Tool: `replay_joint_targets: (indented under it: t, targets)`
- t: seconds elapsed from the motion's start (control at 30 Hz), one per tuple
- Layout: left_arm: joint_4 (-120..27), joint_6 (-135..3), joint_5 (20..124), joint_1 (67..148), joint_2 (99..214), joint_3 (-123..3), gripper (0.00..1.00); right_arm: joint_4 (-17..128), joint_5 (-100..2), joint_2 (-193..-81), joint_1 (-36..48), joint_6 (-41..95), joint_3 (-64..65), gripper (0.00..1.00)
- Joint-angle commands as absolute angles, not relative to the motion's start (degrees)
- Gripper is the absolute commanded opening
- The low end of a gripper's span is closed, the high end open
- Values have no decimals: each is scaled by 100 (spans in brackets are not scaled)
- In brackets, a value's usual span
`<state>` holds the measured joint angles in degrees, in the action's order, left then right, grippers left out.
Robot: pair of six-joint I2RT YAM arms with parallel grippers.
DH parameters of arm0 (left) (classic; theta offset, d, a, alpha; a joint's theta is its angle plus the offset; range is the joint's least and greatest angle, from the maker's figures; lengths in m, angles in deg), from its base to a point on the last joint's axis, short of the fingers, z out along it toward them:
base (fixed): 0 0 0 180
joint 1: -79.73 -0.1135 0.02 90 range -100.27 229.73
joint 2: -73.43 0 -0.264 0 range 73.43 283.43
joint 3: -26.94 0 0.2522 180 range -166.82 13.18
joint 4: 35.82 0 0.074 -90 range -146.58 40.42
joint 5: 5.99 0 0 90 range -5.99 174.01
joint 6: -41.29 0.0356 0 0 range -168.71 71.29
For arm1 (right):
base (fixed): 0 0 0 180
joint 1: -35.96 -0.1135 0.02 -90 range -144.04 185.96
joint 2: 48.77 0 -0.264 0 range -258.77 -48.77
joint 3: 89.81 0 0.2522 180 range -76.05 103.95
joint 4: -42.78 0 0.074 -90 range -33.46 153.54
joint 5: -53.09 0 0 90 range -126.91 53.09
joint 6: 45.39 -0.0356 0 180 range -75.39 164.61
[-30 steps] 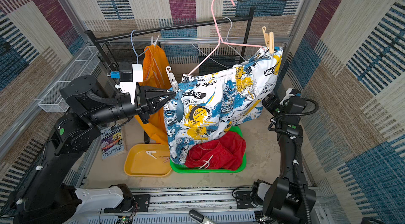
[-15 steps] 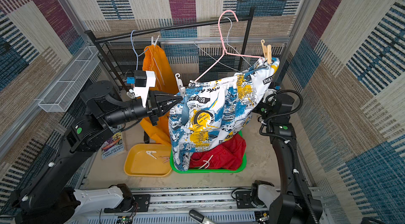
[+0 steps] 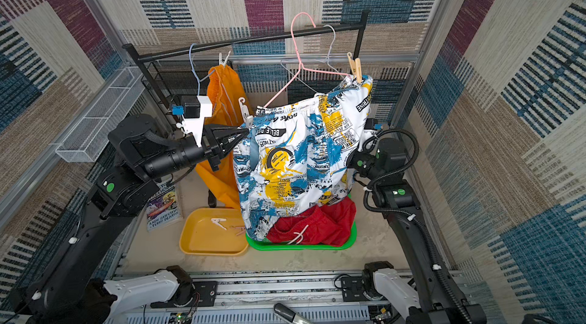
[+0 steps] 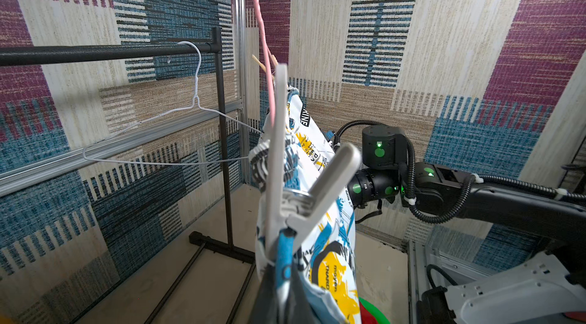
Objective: Remove the clothespins securing shorts to the hanger
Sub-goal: Pick up the hanger from the clothesline.
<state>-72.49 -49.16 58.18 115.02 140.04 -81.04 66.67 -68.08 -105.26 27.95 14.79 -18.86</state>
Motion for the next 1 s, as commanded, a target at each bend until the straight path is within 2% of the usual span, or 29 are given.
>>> replay_joint_targets:
  t: [0.0, 0.33, 0.63, 0.97]
  targets:
    - [-6583, -4972, 5634, 11419, 13948, -8036, 0, 6495, -6544, -10546, 2455, 1262, -1900, 62]
    - [-5691, -5284, 5480, 11372, 13466, -6792, 0, 6467, -5851, -10587, 1432, 1191, -2230, 62]
    - [-4821, -5638, 5132, 11368, 12775, -5224, 0, 6409, -5606, -10149, 1311, 1139, -3311, 62]
    - [-4790, -5857, 4611, 11391, 12282, -4389, 0, 6990, -4999, -9565, 1240, 1181, -3907, 62]
